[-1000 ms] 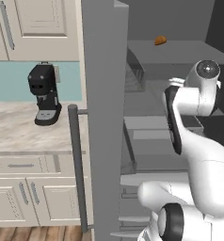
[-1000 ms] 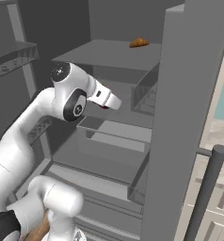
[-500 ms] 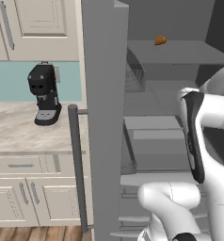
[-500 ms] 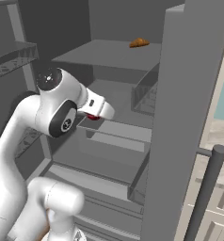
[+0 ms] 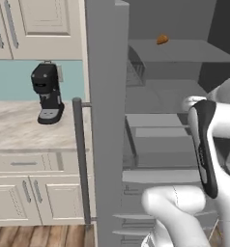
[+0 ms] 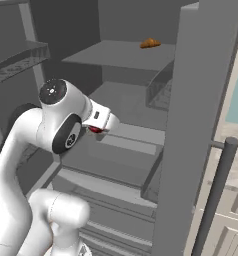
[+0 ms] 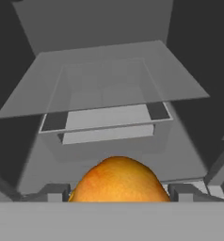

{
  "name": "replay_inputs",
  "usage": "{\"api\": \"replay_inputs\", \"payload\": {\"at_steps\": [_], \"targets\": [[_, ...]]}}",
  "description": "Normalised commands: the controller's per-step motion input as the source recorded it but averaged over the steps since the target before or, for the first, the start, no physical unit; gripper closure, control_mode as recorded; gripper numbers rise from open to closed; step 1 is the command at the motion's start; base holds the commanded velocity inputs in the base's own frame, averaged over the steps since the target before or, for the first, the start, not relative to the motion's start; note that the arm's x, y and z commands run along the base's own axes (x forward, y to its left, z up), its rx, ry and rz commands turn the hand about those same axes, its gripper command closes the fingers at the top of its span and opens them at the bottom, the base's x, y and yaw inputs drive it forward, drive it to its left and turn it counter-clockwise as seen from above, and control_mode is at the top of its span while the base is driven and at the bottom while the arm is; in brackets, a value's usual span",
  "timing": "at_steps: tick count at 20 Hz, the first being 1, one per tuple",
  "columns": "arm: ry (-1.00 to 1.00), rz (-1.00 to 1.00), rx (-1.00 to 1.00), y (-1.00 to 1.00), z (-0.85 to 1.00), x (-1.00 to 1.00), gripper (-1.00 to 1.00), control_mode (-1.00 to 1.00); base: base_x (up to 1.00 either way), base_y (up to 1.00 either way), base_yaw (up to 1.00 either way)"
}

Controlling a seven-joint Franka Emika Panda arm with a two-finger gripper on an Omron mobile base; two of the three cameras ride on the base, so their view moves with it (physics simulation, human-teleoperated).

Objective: Pick the apple and peach from the fridge and place them on the plate next to the blender to make a fruit smoothie.

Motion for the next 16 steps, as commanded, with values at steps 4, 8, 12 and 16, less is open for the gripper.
{"api": "replay_inputs", "payload": {"at_steps": [4, 8, 12, 16], "targets": [[0.00, 0.00, 0.00, 0.00, 0.00, 0.00, 1.00, 1.00, -1.00, 0.00, 0.00], [0.00, 0.00, 0.00, 0.00, 0.00, 0.00, 1.00, 1.00, -1.00, 0.00, -0.20], [0.00, 0.00, 0.00, 0.00, 0.00, 0.00, 1.00, 1.00, -0.76, 0.00, -0.77], [0.00, 0.00, 0.00, 0.00, 0.00, 0.00, 1.00, 1.00, -0.35, 0.00, -0.91]]}}
